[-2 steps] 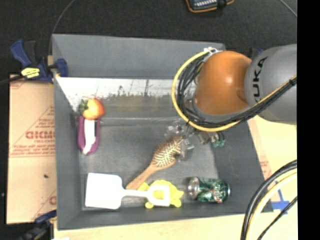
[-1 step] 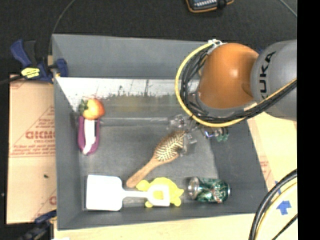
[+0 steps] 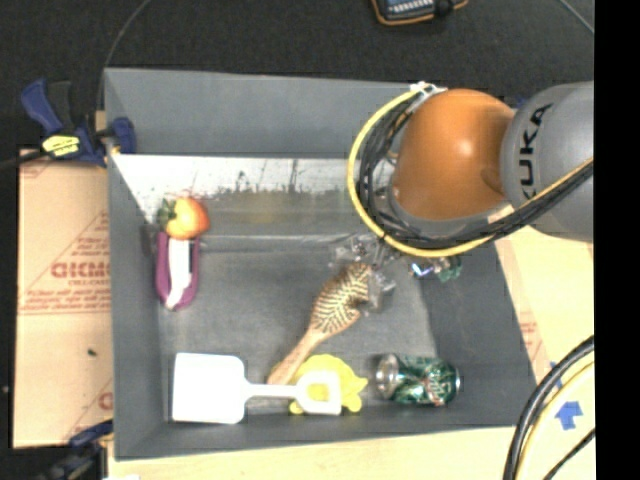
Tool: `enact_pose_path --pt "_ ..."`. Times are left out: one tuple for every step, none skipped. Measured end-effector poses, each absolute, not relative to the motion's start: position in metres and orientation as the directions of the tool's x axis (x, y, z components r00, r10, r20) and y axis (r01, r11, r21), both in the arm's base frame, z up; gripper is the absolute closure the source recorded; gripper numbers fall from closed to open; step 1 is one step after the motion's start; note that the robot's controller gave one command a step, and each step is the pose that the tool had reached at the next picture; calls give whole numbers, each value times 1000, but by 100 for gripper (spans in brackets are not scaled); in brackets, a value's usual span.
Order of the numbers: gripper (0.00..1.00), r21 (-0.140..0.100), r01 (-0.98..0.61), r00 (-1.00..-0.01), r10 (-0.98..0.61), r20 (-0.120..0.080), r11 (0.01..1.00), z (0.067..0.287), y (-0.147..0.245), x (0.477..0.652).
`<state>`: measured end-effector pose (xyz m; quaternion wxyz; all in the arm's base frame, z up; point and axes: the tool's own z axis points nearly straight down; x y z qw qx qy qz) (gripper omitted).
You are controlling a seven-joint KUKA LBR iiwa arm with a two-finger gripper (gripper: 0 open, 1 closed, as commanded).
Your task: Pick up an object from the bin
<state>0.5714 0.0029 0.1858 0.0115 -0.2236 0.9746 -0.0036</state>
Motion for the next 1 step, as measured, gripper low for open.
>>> enact_pose_path --pt "100 -8 -415 -910 -415 -14 910 221 -2 564"
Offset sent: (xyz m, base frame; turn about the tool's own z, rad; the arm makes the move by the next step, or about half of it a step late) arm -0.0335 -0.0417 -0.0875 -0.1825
